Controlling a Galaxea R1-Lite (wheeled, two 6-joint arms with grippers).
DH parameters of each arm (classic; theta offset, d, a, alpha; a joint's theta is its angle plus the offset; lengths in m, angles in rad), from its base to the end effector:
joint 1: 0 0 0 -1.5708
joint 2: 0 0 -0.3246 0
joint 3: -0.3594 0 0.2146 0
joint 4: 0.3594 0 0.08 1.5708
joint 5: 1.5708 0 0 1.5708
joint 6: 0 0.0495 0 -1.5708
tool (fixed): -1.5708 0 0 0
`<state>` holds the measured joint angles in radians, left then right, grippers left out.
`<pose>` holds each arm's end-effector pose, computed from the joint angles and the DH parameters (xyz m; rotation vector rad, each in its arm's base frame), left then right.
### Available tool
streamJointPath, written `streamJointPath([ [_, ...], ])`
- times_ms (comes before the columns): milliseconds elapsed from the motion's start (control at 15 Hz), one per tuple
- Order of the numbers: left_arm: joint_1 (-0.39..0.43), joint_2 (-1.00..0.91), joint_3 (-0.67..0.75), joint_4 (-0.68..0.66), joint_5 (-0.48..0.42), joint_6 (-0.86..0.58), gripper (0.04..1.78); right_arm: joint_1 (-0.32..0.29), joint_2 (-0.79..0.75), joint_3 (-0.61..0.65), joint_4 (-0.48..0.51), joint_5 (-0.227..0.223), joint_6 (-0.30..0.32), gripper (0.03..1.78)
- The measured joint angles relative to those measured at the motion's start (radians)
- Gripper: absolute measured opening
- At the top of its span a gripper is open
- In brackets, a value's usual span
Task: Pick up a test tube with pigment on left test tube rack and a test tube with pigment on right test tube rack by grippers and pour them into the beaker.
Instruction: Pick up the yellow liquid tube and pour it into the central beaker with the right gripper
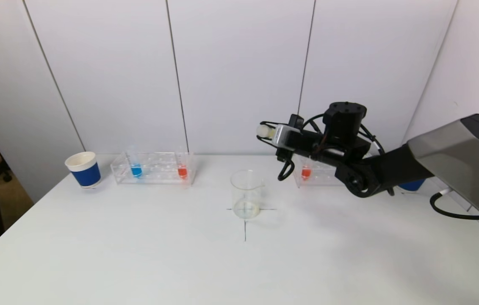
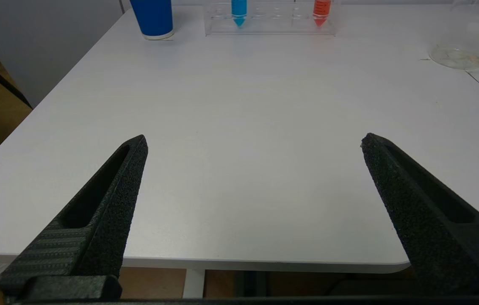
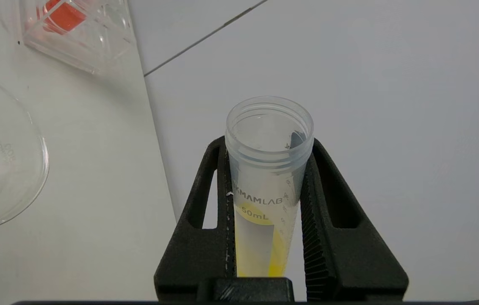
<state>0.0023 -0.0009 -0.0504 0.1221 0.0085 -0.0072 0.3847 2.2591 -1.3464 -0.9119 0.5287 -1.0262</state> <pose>0.0013 0.0004 0.0762 -0.0070 0.0708 0.0111 0.4648 0.2151 0.1378 -0.9513 -0.4667 0.8301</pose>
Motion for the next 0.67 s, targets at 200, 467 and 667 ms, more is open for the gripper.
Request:
streamJointPath([
  [200,0.0,0.0,0.0,0.0,0.0,0.0,1.76,0.009,0.001,0.006,-0.003,0.004,-0.05,0.49],
  [467,0.0,0.0,0.0,0.0,0.0,0.0,1.76,0.022,0.002,0.027,-0.033,0.024,-0.121,0.49],
  [667,0.0,0.0,0.0,0.0,0.0,0.0,1.76,0.035,0.003,0.035,-0.04,0.025,-0.152,0.49],
])
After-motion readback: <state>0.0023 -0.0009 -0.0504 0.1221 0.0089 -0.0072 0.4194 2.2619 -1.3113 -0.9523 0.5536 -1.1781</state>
